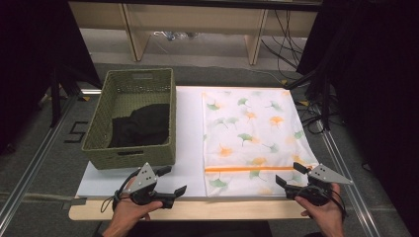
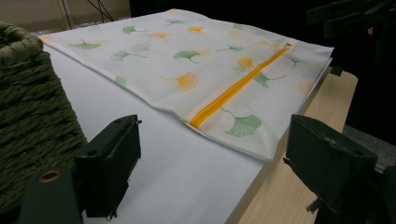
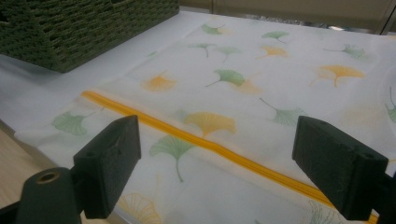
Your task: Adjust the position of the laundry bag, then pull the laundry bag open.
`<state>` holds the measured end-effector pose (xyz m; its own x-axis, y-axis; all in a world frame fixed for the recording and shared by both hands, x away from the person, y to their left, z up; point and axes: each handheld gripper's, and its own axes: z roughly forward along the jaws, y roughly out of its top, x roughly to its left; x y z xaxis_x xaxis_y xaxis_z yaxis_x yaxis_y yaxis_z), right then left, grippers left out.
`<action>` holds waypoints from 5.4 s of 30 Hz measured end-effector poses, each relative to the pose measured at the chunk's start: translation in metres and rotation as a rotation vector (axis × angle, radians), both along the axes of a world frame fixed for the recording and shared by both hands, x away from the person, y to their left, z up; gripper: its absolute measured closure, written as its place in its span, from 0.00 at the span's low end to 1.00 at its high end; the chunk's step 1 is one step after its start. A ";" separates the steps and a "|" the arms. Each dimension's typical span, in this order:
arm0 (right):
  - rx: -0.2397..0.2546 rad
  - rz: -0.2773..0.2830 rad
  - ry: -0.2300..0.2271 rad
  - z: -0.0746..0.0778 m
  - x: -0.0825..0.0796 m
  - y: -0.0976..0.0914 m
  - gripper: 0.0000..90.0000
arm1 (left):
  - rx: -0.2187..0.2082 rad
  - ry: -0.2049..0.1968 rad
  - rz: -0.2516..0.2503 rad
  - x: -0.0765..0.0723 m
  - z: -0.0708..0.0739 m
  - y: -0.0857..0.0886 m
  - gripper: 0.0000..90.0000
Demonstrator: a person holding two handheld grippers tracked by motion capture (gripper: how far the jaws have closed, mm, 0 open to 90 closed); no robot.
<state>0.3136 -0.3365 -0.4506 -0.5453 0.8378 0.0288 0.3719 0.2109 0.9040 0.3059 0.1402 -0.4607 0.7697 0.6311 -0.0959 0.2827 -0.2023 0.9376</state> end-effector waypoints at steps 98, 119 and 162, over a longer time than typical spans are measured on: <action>-0.208 -0.092 0.213 -0.031 0.184 -0.013 1.00 | 0.403 0.174 0.011 0.077 -0.027 -0.031 0.94; -0.201 -0.032 0.156 -0.011 0.161 -0.015 0.76 | 0.318 0.154 0.064 0.067 -0.009 -0.033 0.52; -0.099 -0.168 0.234 -0.010 0.066 -0.051 0.51 | 0.165 0.175 -0.107 0.057 -0.002 -0.099 0.34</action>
